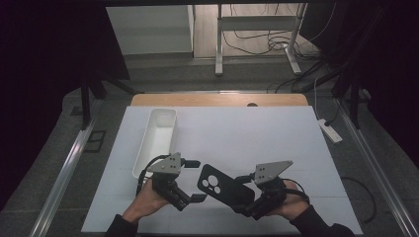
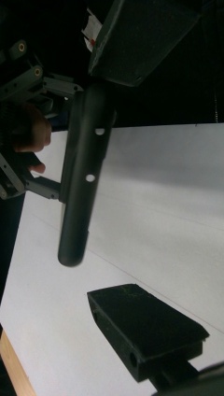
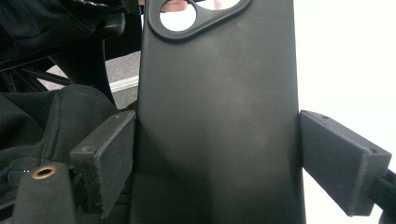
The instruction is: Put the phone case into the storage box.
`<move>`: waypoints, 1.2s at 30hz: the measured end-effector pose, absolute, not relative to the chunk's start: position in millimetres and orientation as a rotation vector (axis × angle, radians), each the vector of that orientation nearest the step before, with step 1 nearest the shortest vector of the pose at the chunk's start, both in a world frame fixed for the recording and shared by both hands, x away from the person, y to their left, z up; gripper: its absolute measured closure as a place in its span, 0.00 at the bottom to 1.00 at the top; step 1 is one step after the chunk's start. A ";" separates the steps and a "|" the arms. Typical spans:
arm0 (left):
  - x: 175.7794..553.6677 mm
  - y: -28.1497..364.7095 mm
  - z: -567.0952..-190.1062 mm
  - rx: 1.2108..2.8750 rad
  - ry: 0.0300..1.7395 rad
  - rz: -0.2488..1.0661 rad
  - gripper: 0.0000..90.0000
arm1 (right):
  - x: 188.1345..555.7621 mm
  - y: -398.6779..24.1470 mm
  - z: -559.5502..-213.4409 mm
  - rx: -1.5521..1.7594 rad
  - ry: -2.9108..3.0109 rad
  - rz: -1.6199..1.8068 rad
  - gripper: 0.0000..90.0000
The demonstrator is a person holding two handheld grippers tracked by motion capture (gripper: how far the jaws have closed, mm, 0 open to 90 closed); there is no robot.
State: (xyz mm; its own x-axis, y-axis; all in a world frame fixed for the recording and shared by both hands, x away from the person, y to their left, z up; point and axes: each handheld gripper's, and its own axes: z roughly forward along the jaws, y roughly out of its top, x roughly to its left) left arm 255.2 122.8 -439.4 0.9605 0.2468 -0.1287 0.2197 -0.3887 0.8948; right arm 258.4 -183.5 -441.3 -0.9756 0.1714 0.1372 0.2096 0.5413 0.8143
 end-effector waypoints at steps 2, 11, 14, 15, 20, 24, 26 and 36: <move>254.9 122.3 -439.6 1.984 0.329 0.028 0.00 | 258.5 -182.8 -441.2 -0.329 -2.719 -1.446 0.16; 253.0 119.0 -440.6 1.988 0.295 -0.001 0.01 | 257.9 -176.2 -440.6 -0.271 -2.698 -1.463 0.16; 252.4 118.5 -440.5 1.979 0.283 -0.008 0.03 | 257.3 -174.0 -440.5 -0.255 -2.690 -1.459 0.16; 252.3 118.6 -440.4 1.977 0.279 -0.009 0.03 | 257.0 -173.2 -440.5 -0.252 -2.691 -1.458 0.16; 252.0 119.5 -439.8 1.964 0.261 -0.027 0.05 | 256.9 -171.4 -440.3 -0.236 -2.684 -1.456 0.16; 251.9 119.7 -439.7 1.955 0.250 -0.040 0.06 | 256.9 -170.0 -440.4 -0.222 -2.677 -1.455 0.16; 251.9 119.9 -439.7 1.955 0.246 -0.045 0.07 | 256.8 -169.3 -440.9 -0.217 -2.676 -1.453 0.16; 254.0 124.8 -439.7 1.917 0.228 -0.126 0.11 | 256.8 -170.8 -441.4 -0.176 -2.670 -1.453 0.16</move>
State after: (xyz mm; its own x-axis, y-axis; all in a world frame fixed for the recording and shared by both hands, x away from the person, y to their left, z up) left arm 254.0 124.8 -439.7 0.9754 0.0976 -0.1975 0.2191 -0.3370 0.9157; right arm 256.8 -170.8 -441.4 -0.9886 0.0554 0.1397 0.1474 0.5392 0.8292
